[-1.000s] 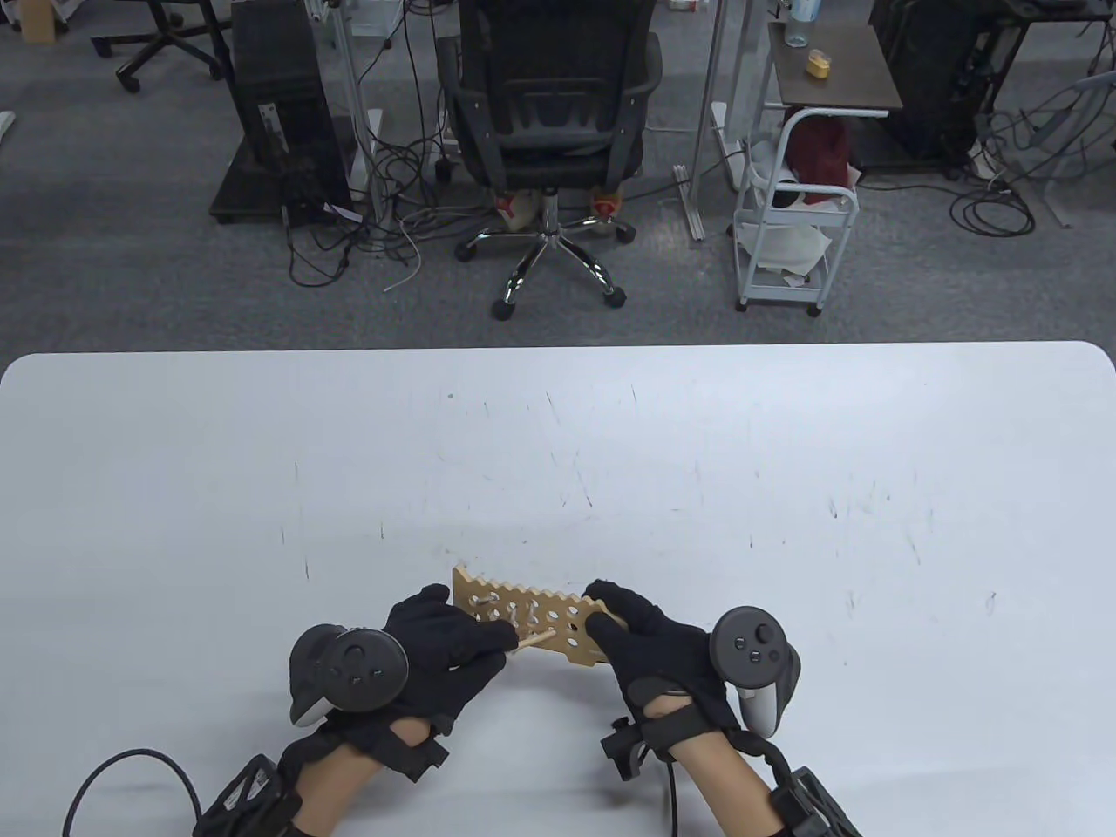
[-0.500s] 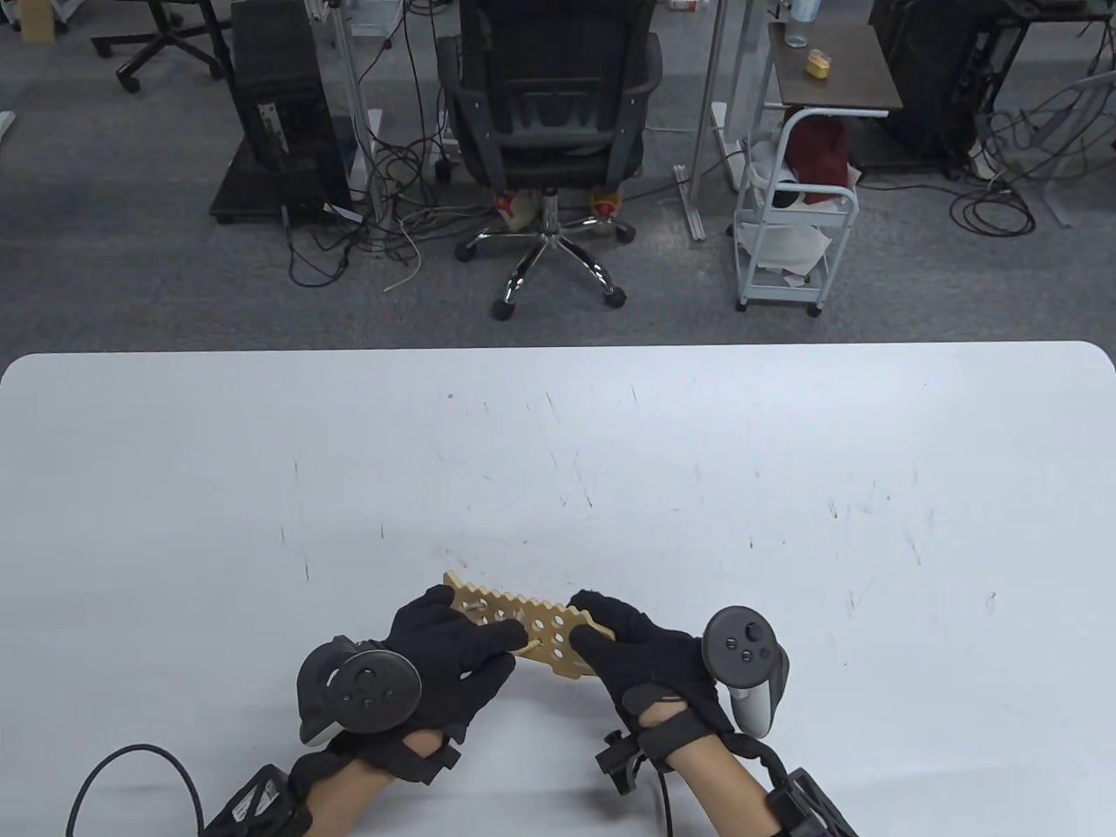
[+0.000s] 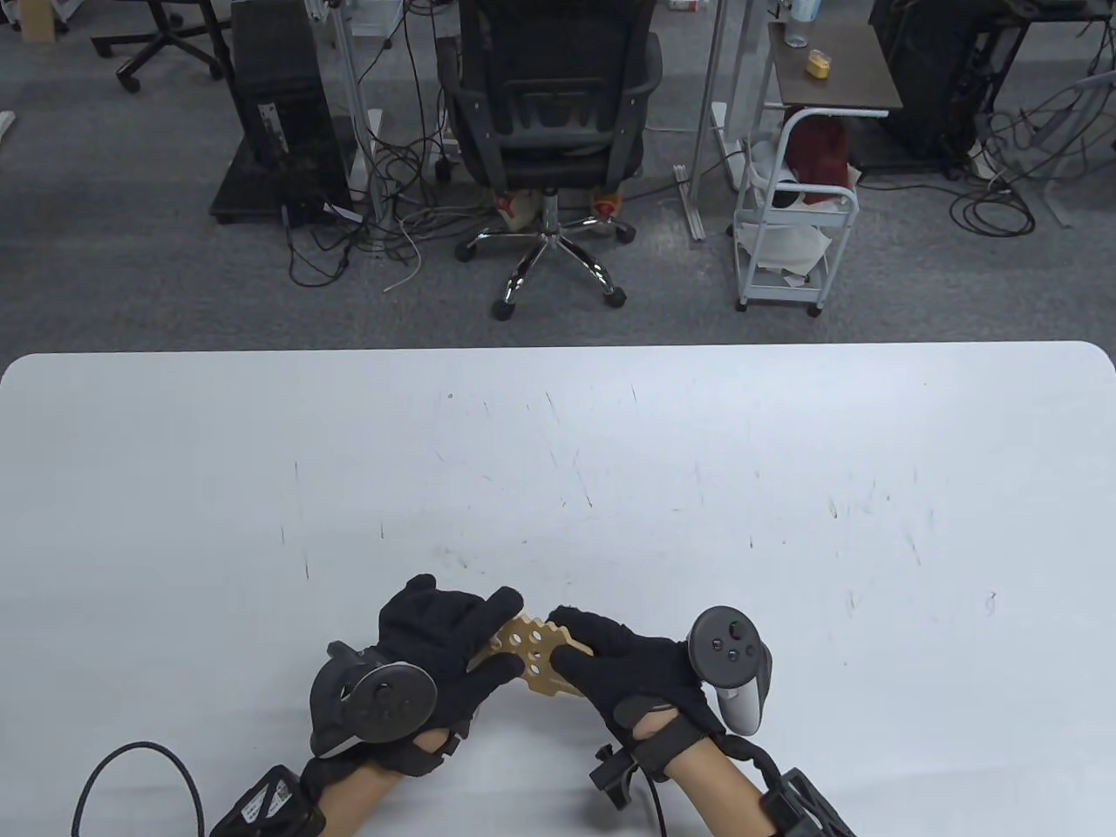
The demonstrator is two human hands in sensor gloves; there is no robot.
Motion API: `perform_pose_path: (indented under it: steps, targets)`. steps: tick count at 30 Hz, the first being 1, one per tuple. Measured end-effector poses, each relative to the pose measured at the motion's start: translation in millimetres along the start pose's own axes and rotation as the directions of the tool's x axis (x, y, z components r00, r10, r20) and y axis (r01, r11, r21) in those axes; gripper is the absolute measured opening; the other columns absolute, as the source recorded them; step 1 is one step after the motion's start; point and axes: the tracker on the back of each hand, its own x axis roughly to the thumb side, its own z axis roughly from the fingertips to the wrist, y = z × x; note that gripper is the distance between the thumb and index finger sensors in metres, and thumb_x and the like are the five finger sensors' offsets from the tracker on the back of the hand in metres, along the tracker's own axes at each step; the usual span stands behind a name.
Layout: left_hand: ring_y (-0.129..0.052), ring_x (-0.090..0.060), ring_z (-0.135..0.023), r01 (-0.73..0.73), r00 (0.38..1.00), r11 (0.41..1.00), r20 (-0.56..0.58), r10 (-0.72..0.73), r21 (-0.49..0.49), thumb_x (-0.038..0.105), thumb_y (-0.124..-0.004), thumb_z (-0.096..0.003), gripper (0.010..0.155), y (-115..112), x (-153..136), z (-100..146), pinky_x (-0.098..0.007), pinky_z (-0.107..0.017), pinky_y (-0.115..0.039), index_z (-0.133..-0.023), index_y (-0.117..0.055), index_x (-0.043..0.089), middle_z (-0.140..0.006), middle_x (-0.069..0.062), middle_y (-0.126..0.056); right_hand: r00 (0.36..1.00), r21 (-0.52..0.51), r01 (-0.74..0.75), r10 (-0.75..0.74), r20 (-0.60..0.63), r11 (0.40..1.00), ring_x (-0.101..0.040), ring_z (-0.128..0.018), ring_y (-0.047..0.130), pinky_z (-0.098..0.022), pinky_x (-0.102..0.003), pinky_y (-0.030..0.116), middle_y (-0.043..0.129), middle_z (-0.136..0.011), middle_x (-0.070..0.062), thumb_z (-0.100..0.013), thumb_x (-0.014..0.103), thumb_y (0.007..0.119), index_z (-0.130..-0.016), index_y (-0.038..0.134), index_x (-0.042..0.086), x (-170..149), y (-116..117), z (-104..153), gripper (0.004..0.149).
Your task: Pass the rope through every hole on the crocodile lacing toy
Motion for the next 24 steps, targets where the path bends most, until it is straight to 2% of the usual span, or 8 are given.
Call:
perform_pose_path:
  steps: [10,18,24]
  targets:
    - [-0.054,-0.03,-0.091,0.041,0.996,0.999,-0.074,-0.041,0.004,0.061,-0.093,-0.0296,0.083,3.6,0.1,0.7,-0.057,-0.079,-0.033,-0.104,-0.061,0.048,-0.101,0.001,-0.057,1.0,0.022,0.01,-0.01,0.008,1.0,-0.023,-0.046,0.112,-0.042,-0.042,0.088,0.105,-0.067,-0.007,-0.04,0.04,0.093,-0.084,0.085,0.016,1.1,-1.7,-0.6,0.051]
    - [-0.054,-0.029,-0.092,0.017,0.998,1.0,-0.058,-0.017,0.012,0.066,-0.091,-0.0304,0.084,5.1,-3.1,0.7,-0.057,-0.08,-0.033,-0.105,-0.058,0.047,-0.101,0.002,-0.057,0.999,-0.056,-0.007,0.005,-0.033,0.998,-0.021,-0.045,0.112,-0.041,-0.041,0.088,0.105,-0.065,-0.006,-0.042,0.038,0.091,-0.084,0.085,0.014,-1.0,-6.9,0.3,0.049]
    - [-0.055,-0.029,-0.092,-0.052,0.992,0.998,-0.115,0.056,0.036,0.065,-0.09,-0.0321,0.081,11.0,-18.8,-0.1,-0.057,-0.079,-0.034,-0.105,-0.059,0.047,-0.101,0.001,-0.058,0.998,-0.085,0.004,-0.009,-0.055,0.996,-0.022,-0.046,0.112,-0.043,-0.043,0.086,0.105,-0.065,-0.007,-0.042,0.037,0.091,-0.084,0.085,0.014,-4.0,-12.1,-0.2,0.048]
